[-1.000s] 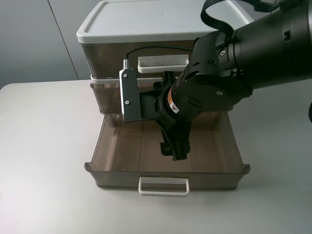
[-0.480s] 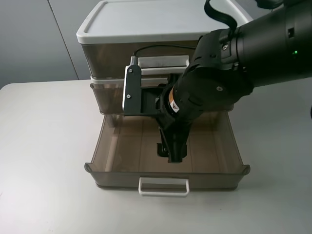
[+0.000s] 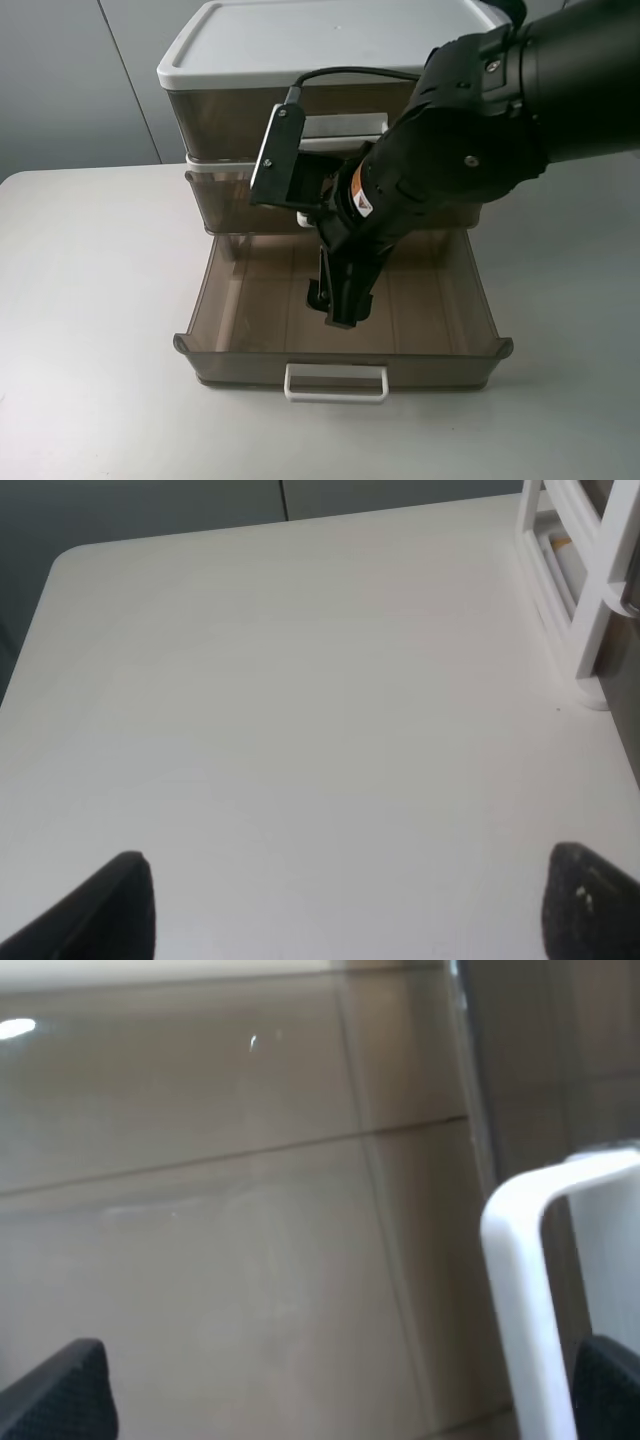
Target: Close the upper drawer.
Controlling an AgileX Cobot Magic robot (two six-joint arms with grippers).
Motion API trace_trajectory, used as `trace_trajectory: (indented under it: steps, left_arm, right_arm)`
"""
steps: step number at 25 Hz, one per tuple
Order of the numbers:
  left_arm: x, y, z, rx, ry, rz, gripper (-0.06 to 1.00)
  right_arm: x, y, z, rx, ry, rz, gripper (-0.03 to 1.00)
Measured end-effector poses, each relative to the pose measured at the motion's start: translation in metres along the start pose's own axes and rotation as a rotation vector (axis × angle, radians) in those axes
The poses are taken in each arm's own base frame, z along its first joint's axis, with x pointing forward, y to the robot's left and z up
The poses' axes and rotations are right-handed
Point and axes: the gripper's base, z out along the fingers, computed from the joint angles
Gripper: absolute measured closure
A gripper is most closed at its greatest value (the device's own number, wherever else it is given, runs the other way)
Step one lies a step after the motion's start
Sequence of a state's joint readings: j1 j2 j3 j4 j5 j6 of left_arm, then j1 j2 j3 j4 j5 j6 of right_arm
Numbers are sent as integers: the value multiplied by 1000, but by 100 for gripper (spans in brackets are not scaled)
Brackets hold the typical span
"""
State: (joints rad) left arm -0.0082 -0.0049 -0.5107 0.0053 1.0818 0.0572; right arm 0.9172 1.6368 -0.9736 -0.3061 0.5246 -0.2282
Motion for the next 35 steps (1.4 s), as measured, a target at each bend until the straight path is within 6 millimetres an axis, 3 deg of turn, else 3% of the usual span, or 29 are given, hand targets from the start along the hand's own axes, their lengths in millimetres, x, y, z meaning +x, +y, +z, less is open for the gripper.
trace_trajectory:
  steps: [17,25,35]
  left_arm:
    - [0,0,0,0,0,0,20]
    - [0,0,0,0,0,0,20]
    - [0,0,0,0,0,0,20]
  right_arm:
    - [-3,4,-37,-64,-100,183,29]
    - [8,22,-29,-152,-68,268,29]
    - [5,22,-25,-125,-146,276,29]
